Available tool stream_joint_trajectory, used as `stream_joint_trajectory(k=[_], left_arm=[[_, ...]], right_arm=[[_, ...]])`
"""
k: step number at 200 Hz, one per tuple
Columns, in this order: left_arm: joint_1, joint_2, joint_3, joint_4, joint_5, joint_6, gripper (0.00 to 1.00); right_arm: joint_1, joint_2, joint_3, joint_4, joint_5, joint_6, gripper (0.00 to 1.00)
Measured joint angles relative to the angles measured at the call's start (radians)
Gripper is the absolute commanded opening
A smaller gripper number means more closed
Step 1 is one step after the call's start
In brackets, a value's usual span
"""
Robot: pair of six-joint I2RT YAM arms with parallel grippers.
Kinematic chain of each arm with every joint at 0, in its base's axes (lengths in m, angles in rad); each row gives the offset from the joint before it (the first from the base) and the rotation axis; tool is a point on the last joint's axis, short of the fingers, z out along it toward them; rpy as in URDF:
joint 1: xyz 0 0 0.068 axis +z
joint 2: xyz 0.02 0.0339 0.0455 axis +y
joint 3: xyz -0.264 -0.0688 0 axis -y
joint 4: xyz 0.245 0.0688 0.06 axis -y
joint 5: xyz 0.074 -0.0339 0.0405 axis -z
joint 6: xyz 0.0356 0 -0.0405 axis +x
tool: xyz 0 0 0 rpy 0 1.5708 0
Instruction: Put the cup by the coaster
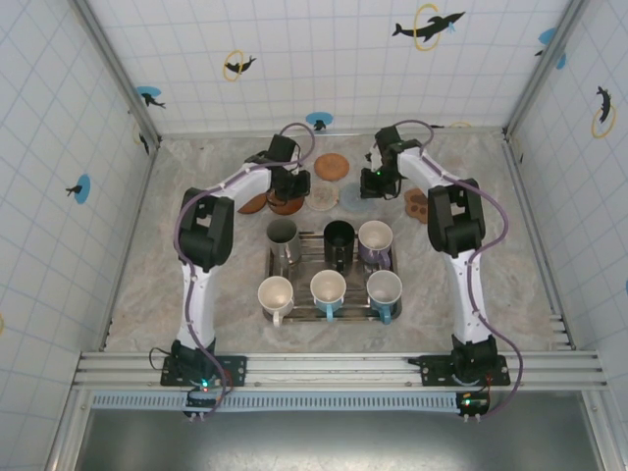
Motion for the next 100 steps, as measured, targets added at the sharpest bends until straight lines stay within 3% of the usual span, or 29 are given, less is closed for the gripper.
stream_joint_trajectory(k=[100], left_arm=[[-0.003, -0.051, 0.0, 0.001, 0.002, 0.002, 0.0]], right_arm=[[0.013, 0.043, 0.087, -0.047, 0.002, 0.003, 0.0]])
